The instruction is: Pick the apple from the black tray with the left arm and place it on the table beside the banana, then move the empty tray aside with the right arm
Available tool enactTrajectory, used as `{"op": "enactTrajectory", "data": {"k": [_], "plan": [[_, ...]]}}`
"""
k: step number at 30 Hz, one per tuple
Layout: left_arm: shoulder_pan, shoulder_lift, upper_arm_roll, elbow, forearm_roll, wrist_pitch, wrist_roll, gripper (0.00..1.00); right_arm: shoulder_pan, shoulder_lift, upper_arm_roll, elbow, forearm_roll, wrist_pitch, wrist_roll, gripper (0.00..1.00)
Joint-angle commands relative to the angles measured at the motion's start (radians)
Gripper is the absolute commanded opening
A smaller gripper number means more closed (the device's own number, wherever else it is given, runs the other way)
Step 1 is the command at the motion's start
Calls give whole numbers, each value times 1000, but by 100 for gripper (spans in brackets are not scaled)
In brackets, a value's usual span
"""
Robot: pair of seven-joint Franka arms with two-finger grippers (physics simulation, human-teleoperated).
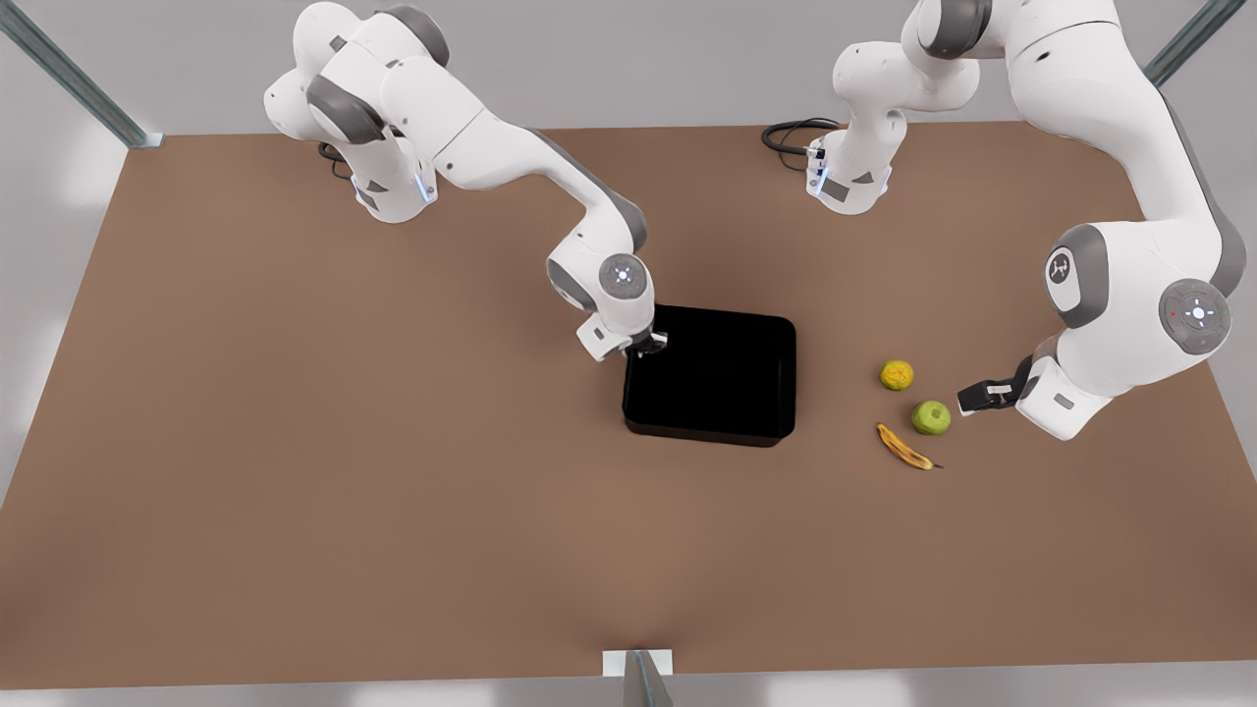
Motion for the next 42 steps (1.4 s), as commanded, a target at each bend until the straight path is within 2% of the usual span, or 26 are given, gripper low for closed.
{"op": "enactTrajectory", "data": {"k": [1,7,28,29,31,32,34,42], "plan": [[1,-1,1,1,0,-1,-1,100,0,-2,0,0,1,-4,-14,41],[1,-1,3,2,1,-1,1,100,0,-2,5,0,1,-4,-18,36],[1,-1,3,1,0,-1,-1,100,0,67,5,5,-10,39,-25,38],[1,-1,3,1,0,-1,-1,100,0,66,5,5,-10,39,-25,37],[1,-1,3,1,0,-1,-1,100,0,67,5,8,-9,39,-36,30],[1,-1,3,1,0,-1,-1,100,0,67,5,11,-9,39,-36,30],[1,-1,3,2,0,-1,-1,100,0,67,5,11,-9,41,-38,18],[1,-1,3,1,1,-1,-1,100,0,54,11,33,-1,32,-33,18]]}}
